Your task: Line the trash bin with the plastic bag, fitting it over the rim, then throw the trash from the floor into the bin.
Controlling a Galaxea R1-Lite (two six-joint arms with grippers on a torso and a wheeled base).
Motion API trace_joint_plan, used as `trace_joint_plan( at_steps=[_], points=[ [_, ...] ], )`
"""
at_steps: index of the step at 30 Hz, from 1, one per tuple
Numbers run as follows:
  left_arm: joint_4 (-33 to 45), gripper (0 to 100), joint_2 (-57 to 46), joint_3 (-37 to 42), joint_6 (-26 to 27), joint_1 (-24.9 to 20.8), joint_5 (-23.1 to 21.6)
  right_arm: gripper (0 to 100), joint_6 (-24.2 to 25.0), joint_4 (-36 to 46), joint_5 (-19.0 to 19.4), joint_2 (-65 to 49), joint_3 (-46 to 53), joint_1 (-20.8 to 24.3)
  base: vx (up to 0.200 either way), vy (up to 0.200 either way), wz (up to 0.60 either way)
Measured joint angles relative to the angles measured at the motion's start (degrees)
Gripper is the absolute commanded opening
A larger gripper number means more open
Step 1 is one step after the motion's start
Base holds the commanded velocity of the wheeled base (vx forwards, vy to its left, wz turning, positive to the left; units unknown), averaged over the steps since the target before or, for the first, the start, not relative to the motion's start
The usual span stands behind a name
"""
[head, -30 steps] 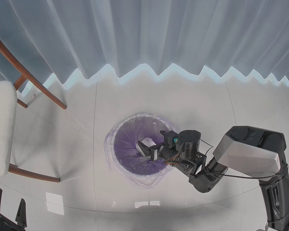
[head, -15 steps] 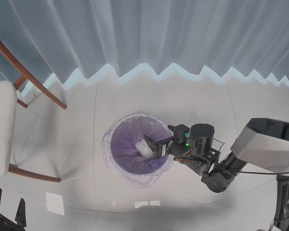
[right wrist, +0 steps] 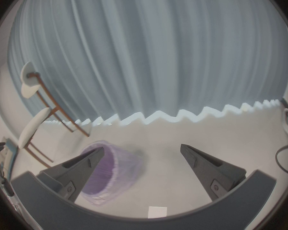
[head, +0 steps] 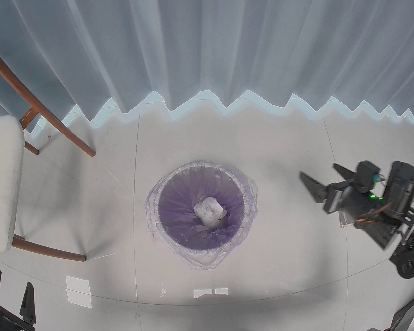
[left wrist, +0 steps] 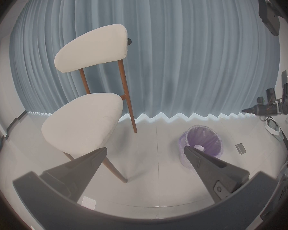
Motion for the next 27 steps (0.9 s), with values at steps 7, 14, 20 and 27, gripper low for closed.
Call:
trace_joint_plan(
  at_steps=[7, 14, 20, 27],
  points=[
    [0.00, 100, 0.00, 0.00, 1.46, 0.02, -1.88, 100, -0.34, 3.95, 1.43, -19.96, 12.13, -13.31, 0.000, 0.000, 0.00],
    [-0.05, 100, 0.02, 0.02, 2.19, 0.00, -2.89, 100, -1.13, 17.52, 2.11, -40.22, 17.48, -20.02, 0.000, 0.000, 0.00],
    [-0.10, 100, 0.05, 0.02, 2.47, 0.00, -3.30, 100, -1.82, 36.99, 2.46, -57.49, 19.13, -22.53, 0.000, 0.000, 0.00],
    [-0.21, 100, 0.05, 0.02, 2.85, 0.00, -3.79, 100, -3.79, 58.86, 5.89, -77.29, 20.70, -24.78, 0.000, 0.000, 0.00]
  ],
)
